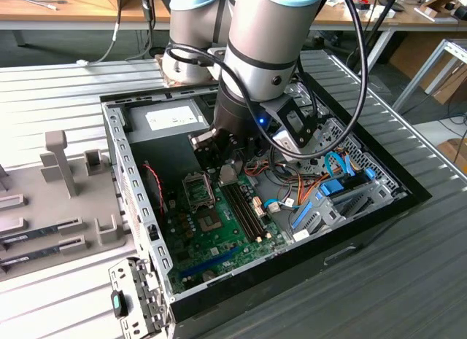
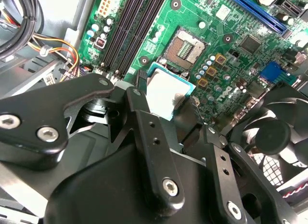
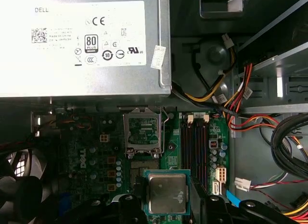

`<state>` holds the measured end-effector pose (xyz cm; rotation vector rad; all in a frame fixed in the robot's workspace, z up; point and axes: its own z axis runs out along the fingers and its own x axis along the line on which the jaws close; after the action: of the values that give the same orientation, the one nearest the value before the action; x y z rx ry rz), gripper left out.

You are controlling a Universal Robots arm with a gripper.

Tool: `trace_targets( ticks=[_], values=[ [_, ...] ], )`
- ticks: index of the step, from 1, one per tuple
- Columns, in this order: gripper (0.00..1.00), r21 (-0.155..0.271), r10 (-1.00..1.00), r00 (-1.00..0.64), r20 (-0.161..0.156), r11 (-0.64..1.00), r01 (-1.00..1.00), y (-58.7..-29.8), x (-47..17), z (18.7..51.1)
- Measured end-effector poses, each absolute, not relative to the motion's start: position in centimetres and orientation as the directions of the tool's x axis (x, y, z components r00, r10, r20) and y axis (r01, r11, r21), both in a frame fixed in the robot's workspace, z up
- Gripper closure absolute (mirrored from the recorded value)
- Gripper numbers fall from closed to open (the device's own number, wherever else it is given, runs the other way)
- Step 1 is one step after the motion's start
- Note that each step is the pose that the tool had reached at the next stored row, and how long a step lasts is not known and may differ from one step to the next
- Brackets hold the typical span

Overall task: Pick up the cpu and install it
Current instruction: 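Place the cpu into insertion slot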

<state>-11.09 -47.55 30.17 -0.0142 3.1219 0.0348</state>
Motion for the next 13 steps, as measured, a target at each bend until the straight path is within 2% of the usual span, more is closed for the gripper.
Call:
trace_targets(
  ticks=[13],
  values=[
    [0.53, 0.022, -0.009, -1.000, -0.020, 1.000, -0.009, -47.61, -11.09, 29.85]
  ],
)
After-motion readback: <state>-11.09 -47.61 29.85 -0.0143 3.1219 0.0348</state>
